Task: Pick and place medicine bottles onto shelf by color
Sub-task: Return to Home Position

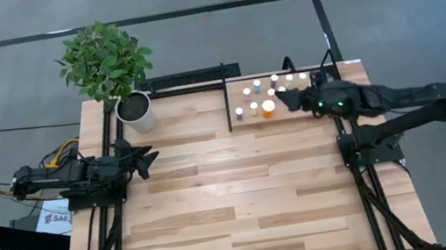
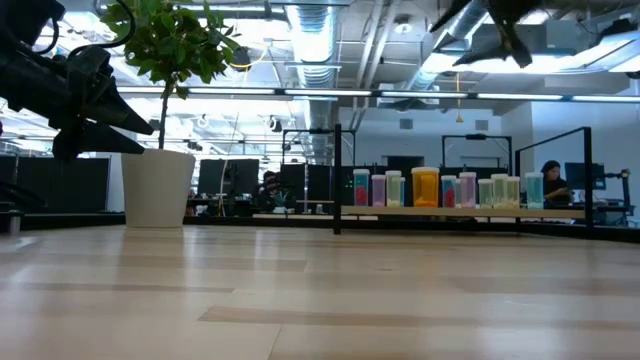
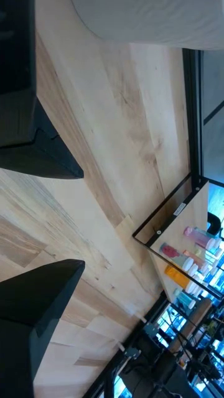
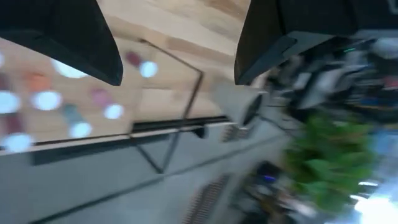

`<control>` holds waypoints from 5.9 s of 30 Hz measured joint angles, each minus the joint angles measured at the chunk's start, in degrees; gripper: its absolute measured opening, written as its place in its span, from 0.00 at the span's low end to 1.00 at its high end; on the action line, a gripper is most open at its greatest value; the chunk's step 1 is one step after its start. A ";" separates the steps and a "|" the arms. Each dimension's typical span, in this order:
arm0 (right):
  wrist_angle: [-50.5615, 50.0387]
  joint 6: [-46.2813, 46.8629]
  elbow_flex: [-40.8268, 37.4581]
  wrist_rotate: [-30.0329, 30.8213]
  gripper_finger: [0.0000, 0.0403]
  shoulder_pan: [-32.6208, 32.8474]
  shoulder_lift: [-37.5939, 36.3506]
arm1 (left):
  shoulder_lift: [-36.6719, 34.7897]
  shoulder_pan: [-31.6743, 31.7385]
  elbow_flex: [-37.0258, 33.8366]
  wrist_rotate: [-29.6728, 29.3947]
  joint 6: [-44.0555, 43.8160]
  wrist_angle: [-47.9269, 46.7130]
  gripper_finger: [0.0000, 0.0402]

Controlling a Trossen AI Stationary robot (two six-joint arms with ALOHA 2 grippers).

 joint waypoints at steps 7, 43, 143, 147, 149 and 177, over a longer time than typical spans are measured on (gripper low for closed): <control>36.09 -16.51 -24.33 -10.70 0.81 -1.46 -13.43 | 0.00 -0.01 0.00 0.00 0.00 0.00 0.52; 64.03 -42.09 -56.40 -30.02 0.81 -5.18 -21.69 | 0.00 -0.01 0.00 0.00 0.00 0.01 0.52; 33.08 -42.06 -56.54 -31.33 0.81 -31.16 -51.25 | -4.00 49.94 -0.37 0.03 -0.01 2.48 0.52; 33.14 -42.06 -56.54 -31.33 0.81 -33.94 -53.43 | -4.00 53.44 -0.37 0.02 0.00 2.48 0.52; 33.20 -42.06 -56.54 -31.24 0.81 -34.70 -53.35 | -4.00 54.99 -0.37 0.02 0.00 2.48 0.52; 33.13 -42.06 -56.56 -31.44 0.81 -37.31 -53.35 | -3.87 64.52 -0.35 -0.02 0.00 2.48 0.52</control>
